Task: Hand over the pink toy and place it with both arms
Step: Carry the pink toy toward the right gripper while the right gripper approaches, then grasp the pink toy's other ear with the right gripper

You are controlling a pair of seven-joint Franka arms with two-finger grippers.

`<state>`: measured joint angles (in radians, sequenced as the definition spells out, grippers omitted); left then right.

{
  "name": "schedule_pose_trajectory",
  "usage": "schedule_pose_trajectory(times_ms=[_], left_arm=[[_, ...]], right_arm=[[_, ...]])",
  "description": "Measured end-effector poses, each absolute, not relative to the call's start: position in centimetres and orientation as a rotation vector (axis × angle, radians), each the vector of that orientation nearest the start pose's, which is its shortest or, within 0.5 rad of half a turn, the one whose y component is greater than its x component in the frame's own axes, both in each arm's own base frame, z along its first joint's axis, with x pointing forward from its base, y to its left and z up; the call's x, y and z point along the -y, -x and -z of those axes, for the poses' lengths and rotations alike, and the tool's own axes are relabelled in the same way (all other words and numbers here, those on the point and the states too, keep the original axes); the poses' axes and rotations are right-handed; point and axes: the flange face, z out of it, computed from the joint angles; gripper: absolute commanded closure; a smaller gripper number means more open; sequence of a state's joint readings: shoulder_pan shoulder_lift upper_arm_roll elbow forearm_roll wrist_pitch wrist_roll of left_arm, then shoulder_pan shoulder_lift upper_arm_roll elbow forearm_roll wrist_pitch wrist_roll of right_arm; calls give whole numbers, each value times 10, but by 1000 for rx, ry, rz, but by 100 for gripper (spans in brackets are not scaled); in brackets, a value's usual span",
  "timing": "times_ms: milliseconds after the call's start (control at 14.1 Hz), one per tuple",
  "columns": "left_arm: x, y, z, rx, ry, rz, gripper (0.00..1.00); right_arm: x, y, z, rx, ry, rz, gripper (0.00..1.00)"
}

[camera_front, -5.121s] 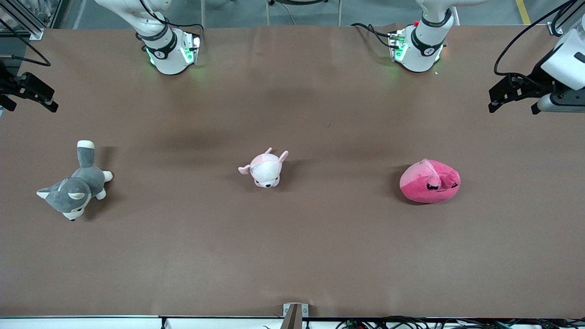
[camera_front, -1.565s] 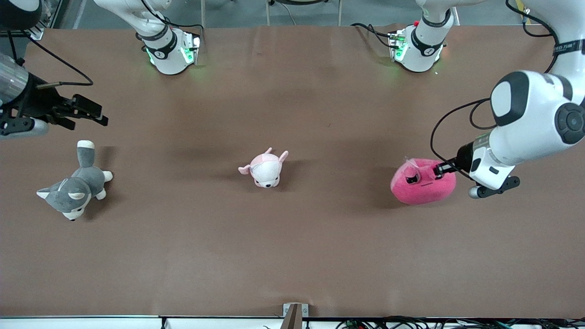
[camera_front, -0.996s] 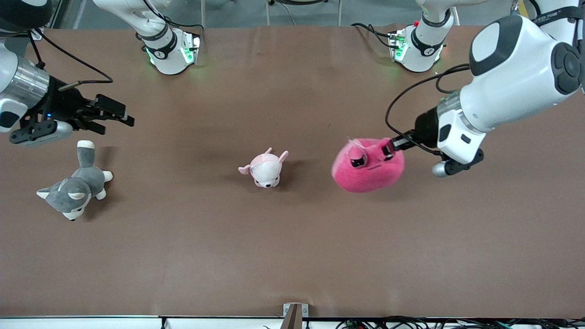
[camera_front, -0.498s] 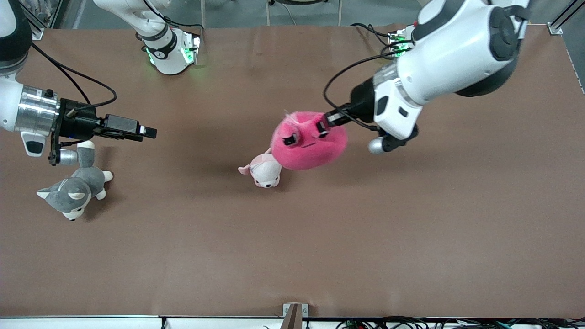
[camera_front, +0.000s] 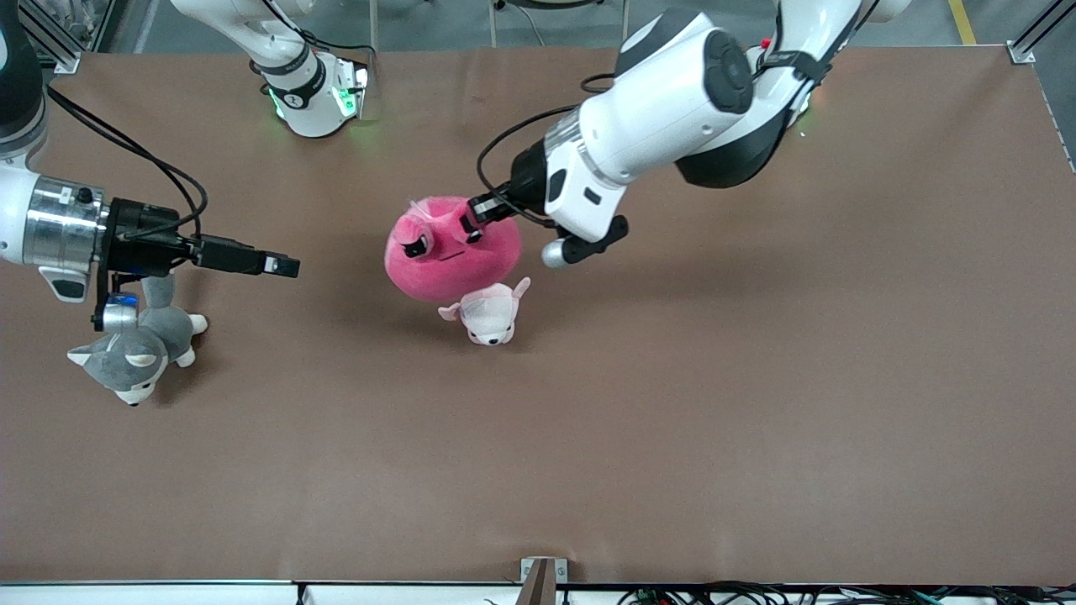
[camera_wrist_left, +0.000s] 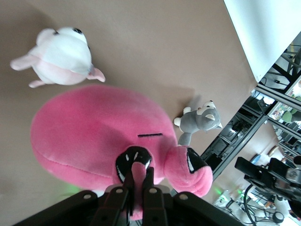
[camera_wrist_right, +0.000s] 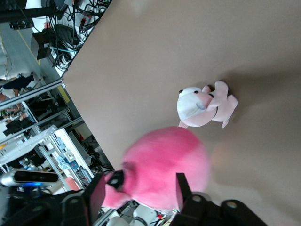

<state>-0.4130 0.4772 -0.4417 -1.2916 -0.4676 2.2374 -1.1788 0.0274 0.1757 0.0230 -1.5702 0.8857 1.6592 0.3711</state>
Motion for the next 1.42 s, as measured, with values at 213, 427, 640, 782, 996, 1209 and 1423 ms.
schedule_pose_trajectory(times_ms=[213,427,640,782,996,1209,1423], left_arm=[[539,-521,-535,-761,-2190,310,100],[564,-511,-512,-765,-2167,316,100],[571,-511,-508,-766,-2149,309,100],[571,-511,-509,-766,-2140,301,100],[571,-512,-511,-766,-2136,298,100],[571,-512,-511,-767,-2132,293,100],[571,-513,-512,-769,-2127,289,99]], right_arm=[[-128,-608,-572,-481,2261,-335,36],[-158,-600,-570,-400,2437,-314,36],[-180,-593,-570,-335,2550,-289,36],[-188,-589,-568,-304,2617,-279,35],[-195,-584,-564,-224,2703,-278,35],[-203,-580,-564,-188,2716,-279,35],[-205,-580,-564,-177,2720,-276,35]])
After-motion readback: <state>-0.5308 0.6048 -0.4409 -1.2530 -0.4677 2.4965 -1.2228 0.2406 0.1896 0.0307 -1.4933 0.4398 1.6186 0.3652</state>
